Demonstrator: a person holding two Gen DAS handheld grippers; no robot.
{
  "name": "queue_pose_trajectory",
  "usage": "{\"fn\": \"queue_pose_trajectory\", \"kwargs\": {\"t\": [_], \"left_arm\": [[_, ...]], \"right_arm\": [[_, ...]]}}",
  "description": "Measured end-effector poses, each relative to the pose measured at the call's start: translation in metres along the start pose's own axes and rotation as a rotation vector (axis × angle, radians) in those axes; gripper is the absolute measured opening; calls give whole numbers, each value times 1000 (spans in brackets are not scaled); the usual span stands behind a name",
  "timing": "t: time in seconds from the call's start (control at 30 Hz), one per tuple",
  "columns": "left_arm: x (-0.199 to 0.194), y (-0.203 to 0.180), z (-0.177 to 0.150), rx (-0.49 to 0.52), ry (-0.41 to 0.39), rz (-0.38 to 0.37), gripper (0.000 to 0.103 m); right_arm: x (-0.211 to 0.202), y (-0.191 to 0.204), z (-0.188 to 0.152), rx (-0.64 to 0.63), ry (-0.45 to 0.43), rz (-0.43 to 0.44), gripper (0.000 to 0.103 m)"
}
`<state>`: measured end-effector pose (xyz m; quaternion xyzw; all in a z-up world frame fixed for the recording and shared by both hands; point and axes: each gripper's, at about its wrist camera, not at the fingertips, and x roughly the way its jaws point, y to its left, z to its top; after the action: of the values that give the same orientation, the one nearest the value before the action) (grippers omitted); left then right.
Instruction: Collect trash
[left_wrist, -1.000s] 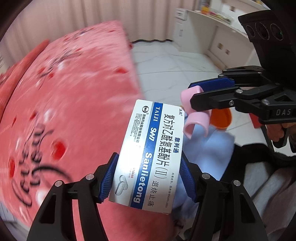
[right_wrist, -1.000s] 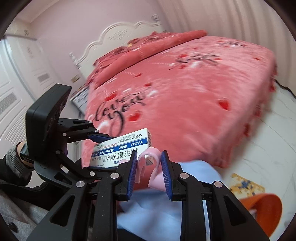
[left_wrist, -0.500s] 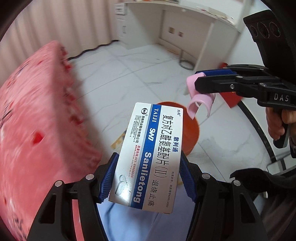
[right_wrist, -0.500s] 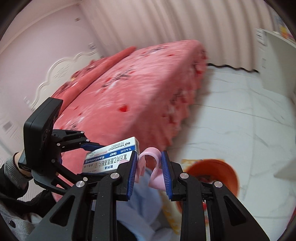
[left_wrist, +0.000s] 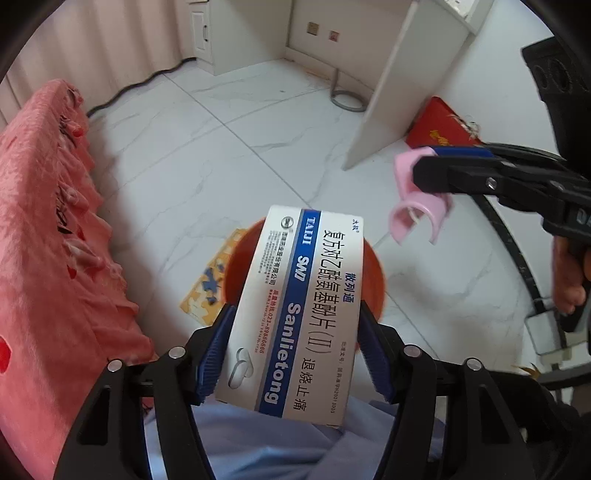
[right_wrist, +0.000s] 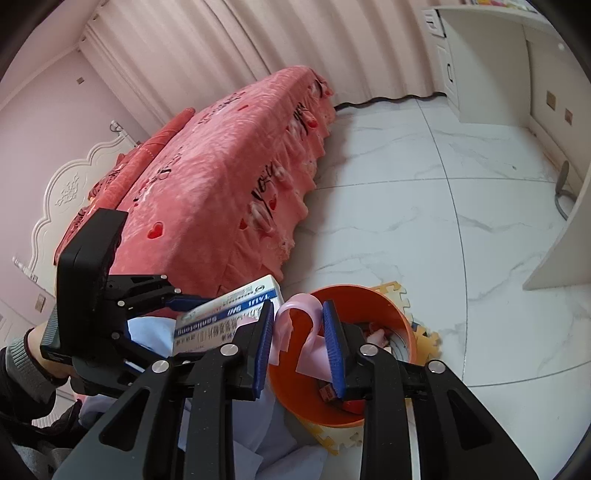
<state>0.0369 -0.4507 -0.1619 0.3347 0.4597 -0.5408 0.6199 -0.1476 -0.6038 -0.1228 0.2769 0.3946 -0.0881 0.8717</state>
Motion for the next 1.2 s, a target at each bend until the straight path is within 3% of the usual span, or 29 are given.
{"fn": "queue_pose_trajectory", "kwargs": {"t": [0.13, 0.4, 0.63, 0.7, 0.77, 0.93, 1.0, 1.2], "left_arm": [[7, 2, 5, -7, 20, 34, 81], [5, 4, 8, -27, 27, 30, 81], [-27, 10, -3, -68, -41, 64, 81], [-40, 14, -10, -92, -67, 82, 82], [-57, 20, -20, -130, -101, 107, 88], [-102, 37, -53, -218, -181, 194, 90], [-119, 43, -69, -268, -207, 230, 94], [-177, 64, -133, -478, -317, 348, 96]], "right_arm": [[10, -5, 0, 28, 6, -18, 45], [17, 12, 0, 11, 16, 6, 45], [12, 44, 5, -42, -5, 15, 47], [7, 61, 6, -70, -23, 12, 53], [3, 76, 8, -89, -39, 23, 58], [1, 123, 9, -153, -59, 42, 71], [1, 149, 6, -197, -71, 51, 81], [1, 215, 3, -268, -132, 66, 97]]}}
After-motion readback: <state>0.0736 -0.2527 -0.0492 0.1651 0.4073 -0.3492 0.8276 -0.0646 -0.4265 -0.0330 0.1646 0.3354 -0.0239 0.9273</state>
